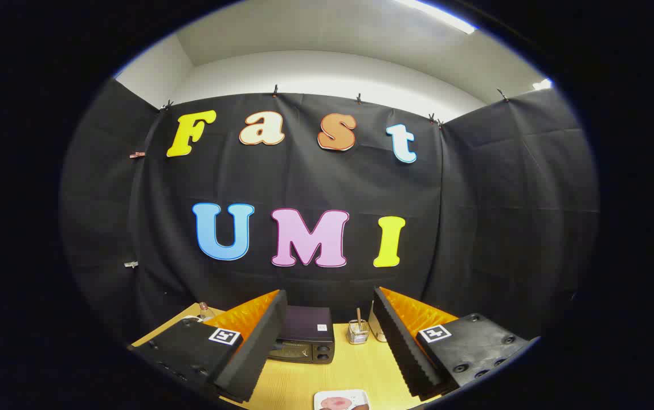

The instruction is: Open the toaster oven, put the food inside, and close the toaster oven door.

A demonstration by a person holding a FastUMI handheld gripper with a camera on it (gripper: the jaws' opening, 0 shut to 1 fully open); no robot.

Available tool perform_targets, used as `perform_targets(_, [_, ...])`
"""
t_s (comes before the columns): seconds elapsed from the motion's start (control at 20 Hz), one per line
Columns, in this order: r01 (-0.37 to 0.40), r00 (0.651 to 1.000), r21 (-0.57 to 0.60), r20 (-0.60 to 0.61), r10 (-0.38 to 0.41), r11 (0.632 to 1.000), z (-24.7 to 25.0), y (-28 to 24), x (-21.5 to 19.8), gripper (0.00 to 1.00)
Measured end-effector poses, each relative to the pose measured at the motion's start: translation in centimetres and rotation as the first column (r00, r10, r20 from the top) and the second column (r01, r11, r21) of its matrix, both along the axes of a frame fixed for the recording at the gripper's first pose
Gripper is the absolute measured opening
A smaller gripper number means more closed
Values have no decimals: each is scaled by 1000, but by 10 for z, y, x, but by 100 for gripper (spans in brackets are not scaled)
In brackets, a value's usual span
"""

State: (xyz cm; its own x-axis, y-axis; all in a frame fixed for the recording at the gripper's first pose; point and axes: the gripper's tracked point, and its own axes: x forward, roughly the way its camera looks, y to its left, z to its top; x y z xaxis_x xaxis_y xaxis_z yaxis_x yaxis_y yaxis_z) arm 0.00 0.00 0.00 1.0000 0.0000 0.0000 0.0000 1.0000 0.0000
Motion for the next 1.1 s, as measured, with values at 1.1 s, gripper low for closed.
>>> perform_targets(1.1, [12, 1000, 4, -1, -12, 1000, -10, 12, 0, 97])
